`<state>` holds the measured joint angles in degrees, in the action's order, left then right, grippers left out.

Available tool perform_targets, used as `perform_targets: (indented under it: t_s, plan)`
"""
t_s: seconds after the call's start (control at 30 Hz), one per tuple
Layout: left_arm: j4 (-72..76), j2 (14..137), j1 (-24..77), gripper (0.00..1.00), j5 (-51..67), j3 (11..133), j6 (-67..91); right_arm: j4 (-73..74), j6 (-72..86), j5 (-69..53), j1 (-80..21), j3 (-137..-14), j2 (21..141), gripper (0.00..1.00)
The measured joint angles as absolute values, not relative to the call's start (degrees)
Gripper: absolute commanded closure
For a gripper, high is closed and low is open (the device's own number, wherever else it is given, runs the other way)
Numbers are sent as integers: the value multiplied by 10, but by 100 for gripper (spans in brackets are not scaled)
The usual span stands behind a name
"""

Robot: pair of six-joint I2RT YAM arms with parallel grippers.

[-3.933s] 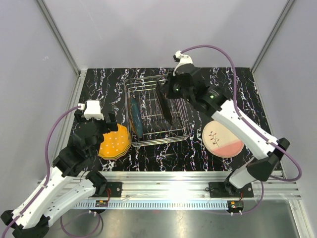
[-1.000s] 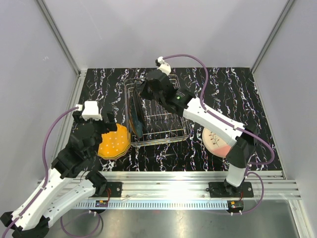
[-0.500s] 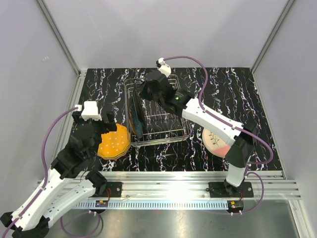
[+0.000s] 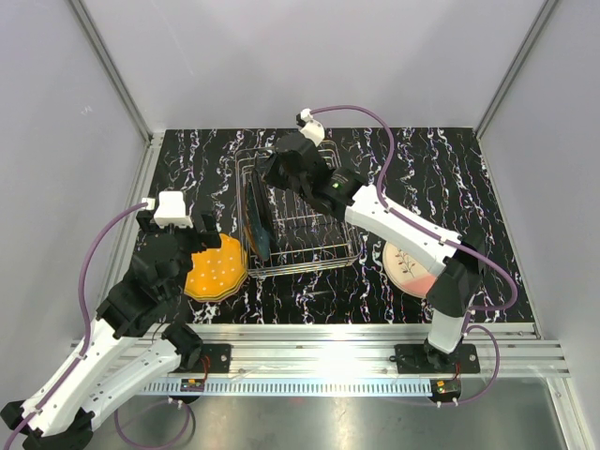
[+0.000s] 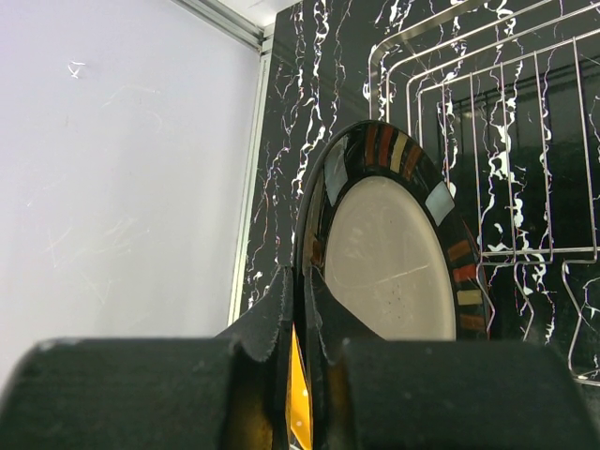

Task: Load the plates into the dish rack
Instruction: Insert the plate into the dish rack

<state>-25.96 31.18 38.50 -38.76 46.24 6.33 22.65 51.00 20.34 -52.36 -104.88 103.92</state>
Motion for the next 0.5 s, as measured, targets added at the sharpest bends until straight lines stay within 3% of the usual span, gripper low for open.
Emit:
perform_targets:
  t_s: [0.5]
  plan:
    - [-260,312,385,1,-388,462,63,239,512,203,-524,-1070,1042,100]
